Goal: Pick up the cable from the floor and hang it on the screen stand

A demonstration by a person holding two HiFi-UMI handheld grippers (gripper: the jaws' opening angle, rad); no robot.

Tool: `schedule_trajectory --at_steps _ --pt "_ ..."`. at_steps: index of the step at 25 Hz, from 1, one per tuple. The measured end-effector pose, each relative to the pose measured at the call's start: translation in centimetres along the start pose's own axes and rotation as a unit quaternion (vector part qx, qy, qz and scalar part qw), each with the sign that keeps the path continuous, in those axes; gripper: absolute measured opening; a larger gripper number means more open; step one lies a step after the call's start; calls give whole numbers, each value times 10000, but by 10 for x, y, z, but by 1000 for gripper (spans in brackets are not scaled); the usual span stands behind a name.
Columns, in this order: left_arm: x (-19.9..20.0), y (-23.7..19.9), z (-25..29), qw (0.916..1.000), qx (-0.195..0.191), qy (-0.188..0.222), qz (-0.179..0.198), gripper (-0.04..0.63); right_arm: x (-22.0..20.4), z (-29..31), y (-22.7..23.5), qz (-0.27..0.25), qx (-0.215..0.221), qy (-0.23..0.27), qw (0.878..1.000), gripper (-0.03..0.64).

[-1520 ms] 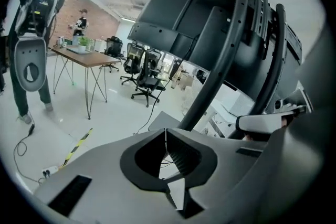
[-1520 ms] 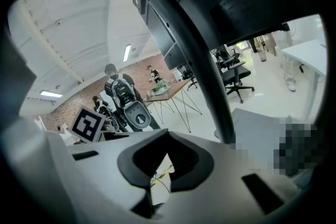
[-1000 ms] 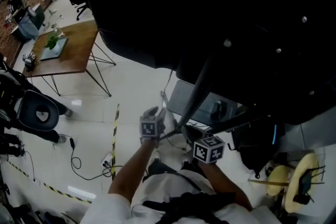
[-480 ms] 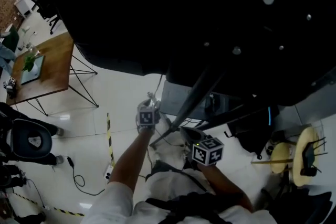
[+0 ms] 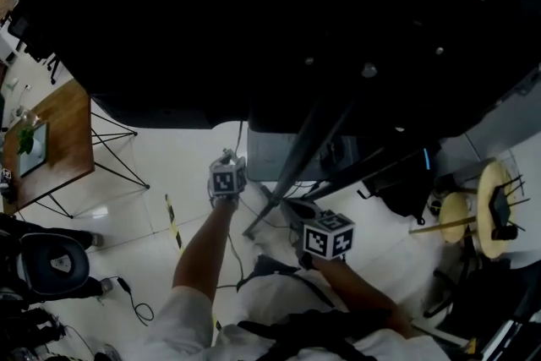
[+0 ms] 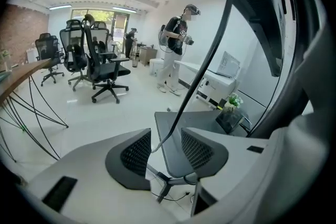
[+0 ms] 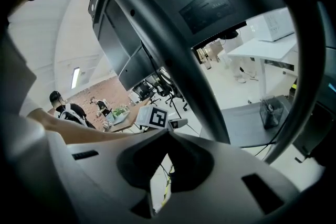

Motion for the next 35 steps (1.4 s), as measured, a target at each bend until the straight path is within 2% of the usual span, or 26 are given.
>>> schedule_trajectory --at_steps 2,6,9,13,17,21,27,35 --pt "-3 -2 4 9998 -58 -175 68 165 -3 0 2 81 -98 30 9999 6" --pt "-13 -5 4 9992 -88 -327 225 48 -9 -6 2 216 -285 132 9993 6" --pt "-18 -2 -1 9990 -267 -237 271 29 -19 -9 -3 268 -376 132 9988 6" --pt "-22 3 -16 9993 -271 -49 257 17 -35 -14 -4 269 -363 32 9990 6" --pt "-27 19 -41 9985 -459 282 44 14 -42 -16 -5 251 -266 -23 9993 6" --pt "-34 37 -82 9970 -486 601 39 14 -47 -24 -16 164 -72 57 9998 6" --pt "-36 116 -161 9922 -572 1060 307 11 -68 -74 -17 87 252 183 9995 6" --pt "-12 228 -246 9804 -790 1533 955 11 -101 -129 -8 196 654 429 9967 15"
Point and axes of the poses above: the fingertips, and each gripper's own axes: z forward along the fingers, y to its right, x out of its top, the point moved 3 cm from there along -z, backward along the fingers, and after that the axes turned 14 degrees about -x, right-handed, at the moved point
